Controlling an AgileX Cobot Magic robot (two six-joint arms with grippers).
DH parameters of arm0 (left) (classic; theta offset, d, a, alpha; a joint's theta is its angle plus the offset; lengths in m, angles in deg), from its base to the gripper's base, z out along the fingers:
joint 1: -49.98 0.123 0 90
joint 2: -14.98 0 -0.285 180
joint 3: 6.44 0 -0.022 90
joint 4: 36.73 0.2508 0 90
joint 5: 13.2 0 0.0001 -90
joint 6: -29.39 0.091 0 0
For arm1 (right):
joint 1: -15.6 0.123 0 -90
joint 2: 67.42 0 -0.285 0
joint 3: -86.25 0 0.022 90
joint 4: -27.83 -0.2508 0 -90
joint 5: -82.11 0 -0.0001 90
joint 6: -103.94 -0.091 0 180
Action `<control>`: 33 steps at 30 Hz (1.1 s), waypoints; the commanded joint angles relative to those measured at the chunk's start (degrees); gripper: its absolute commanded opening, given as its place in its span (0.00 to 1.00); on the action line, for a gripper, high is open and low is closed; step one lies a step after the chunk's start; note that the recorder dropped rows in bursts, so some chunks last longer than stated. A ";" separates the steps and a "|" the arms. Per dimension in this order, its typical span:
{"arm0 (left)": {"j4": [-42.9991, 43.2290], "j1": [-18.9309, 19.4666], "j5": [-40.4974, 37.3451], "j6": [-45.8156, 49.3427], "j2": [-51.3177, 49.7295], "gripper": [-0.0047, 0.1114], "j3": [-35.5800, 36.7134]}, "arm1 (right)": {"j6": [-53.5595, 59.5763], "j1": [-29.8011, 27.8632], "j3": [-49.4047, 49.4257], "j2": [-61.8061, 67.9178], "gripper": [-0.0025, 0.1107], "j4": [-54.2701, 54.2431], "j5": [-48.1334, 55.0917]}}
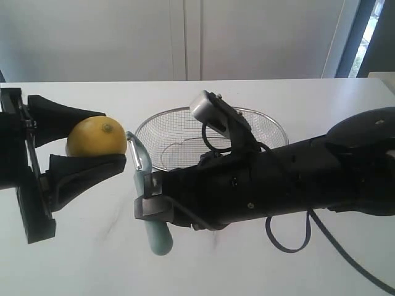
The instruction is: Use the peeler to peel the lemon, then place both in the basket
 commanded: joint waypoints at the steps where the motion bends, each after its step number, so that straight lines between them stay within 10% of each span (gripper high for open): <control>1: -3.01 -0.10 -2.22 1.95 0.21 0.04 -0.42 | 1.05 0.33 0.13 -0.09 0.02 -0.14 -0.82; 33: -3.32 -0.10 -1.72 1.95 0.21 0.04 -0.42 | 5.88 0.33 0.13 -0.09 0.02 -6.55 5.28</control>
